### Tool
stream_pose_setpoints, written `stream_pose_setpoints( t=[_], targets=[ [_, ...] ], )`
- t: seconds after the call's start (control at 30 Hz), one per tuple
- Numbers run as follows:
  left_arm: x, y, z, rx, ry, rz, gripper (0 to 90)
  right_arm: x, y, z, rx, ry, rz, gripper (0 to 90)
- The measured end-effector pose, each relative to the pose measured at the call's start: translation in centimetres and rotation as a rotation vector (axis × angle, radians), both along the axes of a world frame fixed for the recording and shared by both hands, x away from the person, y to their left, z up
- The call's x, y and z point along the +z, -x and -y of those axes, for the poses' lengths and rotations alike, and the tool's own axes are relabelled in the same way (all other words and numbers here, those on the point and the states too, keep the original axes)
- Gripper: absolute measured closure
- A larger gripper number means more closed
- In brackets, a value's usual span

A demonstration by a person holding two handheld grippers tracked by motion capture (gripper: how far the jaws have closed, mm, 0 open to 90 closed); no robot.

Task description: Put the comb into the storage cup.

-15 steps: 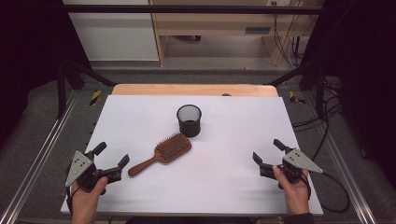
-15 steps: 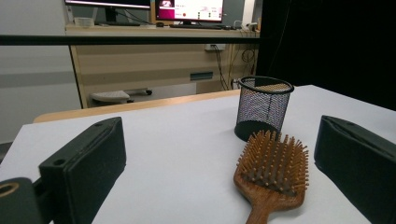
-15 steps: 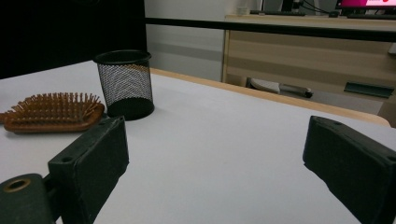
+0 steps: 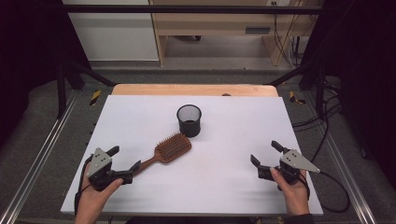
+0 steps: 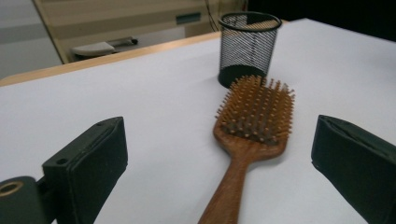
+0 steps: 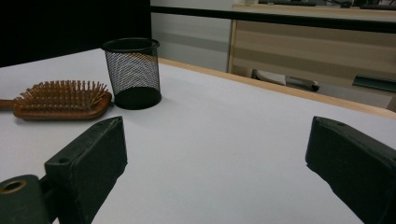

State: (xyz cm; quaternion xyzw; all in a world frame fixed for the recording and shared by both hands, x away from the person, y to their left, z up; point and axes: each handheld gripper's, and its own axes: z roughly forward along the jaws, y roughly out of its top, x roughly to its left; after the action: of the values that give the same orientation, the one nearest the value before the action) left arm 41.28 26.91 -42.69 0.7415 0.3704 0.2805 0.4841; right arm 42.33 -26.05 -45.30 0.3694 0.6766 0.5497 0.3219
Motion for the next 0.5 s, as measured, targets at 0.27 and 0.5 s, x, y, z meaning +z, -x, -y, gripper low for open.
stream_pose_setpoints(
  t=[0.27,0.5],
  targets=[
    [1.4,-2.3,2.1,-0.073,-0.108,-0.119,3.5,-0.1,-0.1,-0.4,0.009,0.014,-0.018,5.2],
    [1.7,-4.4,3.2,-0.095,-0.183,-0.169,4.0,-0.4,-0.1,-0.7,0.015,0.024,-0.045,4.9]
  ],
)
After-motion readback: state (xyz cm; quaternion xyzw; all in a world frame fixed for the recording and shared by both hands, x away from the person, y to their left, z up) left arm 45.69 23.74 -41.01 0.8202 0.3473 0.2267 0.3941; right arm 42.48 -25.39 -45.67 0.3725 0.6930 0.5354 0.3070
